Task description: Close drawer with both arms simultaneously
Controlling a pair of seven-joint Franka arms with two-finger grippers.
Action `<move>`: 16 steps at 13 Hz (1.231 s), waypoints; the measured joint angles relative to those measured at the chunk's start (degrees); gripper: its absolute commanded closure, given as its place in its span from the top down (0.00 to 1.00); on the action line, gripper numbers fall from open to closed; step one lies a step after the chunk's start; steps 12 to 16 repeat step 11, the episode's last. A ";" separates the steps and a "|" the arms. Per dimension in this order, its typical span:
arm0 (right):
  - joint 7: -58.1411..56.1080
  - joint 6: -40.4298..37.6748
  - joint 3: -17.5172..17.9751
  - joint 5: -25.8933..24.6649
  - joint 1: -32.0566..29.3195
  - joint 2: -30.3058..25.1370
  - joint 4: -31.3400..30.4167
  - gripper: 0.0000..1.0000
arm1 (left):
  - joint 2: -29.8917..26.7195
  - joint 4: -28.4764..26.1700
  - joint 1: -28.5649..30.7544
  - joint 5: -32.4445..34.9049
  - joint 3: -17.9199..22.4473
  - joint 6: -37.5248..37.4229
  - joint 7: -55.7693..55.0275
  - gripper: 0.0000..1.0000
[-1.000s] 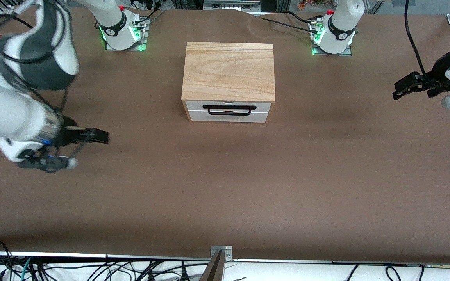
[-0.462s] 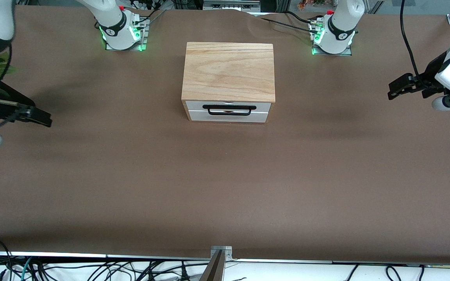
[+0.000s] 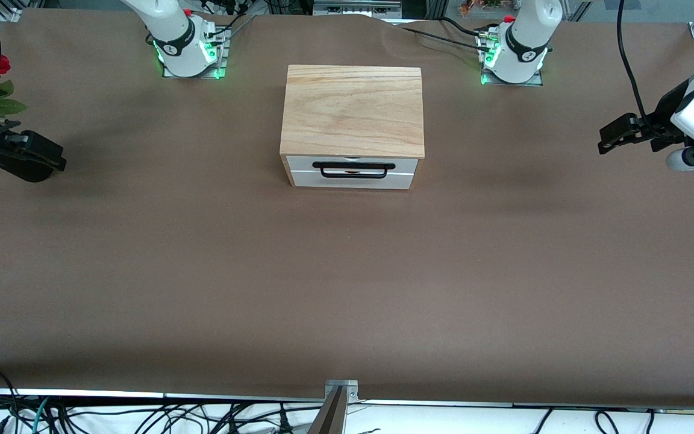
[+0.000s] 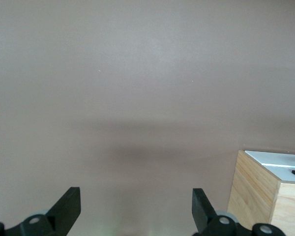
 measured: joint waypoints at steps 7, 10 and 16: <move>-5.51 1.04 0.16 0.00 -1.73 0.79 -1.71 1.00 | 0.00 -0.06 0.00 0.00 0.01 0.00 0.00 1.00; -6.26 1.04 0.16 0.00 -1.78 0.96 -1.73 1.00 | 0.00 -0.08 0.00 0.00 0.01 0.00 0.00 1.00; -6.36 1.04 0.16 0.00 -1.79 1.02 -1.74 1.00 | 0.00 -0.09 0.00 0.00 0.01 0.00 0.00 1.00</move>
